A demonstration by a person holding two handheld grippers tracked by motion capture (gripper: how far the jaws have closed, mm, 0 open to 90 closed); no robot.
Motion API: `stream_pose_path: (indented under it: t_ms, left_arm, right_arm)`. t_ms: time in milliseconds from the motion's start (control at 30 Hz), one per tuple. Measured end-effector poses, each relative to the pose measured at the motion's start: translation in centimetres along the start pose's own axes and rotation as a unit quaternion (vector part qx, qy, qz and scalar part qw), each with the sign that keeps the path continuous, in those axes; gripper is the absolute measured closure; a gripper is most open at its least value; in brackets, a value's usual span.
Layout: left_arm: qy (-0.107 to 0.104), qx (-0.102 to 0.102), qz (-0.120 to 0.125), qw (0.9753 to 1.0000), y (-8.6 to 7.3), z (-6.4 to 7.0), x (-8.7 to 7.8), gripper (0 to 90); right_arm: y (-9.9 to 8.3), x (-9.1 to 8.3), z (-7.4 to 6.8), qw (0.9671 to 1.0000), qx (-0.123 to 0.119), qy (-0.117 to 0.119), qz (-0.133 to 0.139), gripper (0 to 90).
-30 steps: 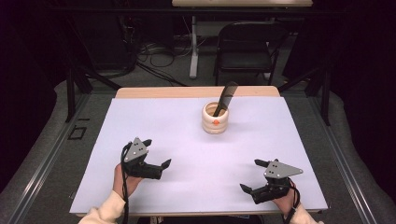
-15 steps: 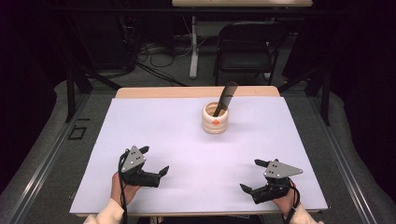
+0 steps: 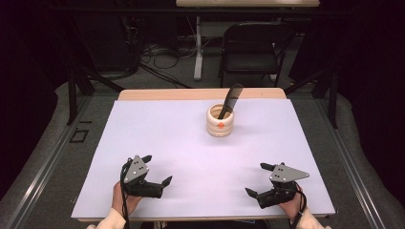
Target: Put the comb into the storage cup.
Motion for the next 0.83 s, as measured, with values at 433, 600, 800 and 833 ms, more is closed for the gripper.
stream_pose_path:
  t_ms: [433, 600, 800, 833]
  left_arm:
    - [-0.002, -0.007, -0.017, 0.9998, -1.4, 0.8, -0.9, 0.0]
    - [-0.008, -0.016, -0.028, 0.9994, -2.0, 1.2, -1.0, 0.0]
    - [-0.010, -0.014, -0.020, 0.9997, -1.8, 0.9, -1.3, 0.0]
    - [-0.008, -0.015, -0.016, 0.9997, -1.8, 0.8, -1.3, 0.0]
  right_arm:
    - [0.0, 0.0, 0.0, 1.0000, 0.002, 0.000, -0.003, 0.0]
    - [0.0, 0.0, 0.0, 1.0000, 0.001, 0.001, -0.002, 0.0]
    - [0.0, 0.0, 0.0, 1.0000, 0.001, 0.002, -0.002, 0.0]
    - [-0.1, 0.0, 0.0, 1.0000, 0.001, 0.003, -0.002, 0.0]
Point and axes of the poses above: each handheld gripper's, and its own axes: x roughly forward along the jaws, y roughly out of its top, z roughly to its right, the point moved 3 cm from there along x, roughly forward along the jaws, and after that the axes turned 12 degrees about -y, right-handed, at the moved point
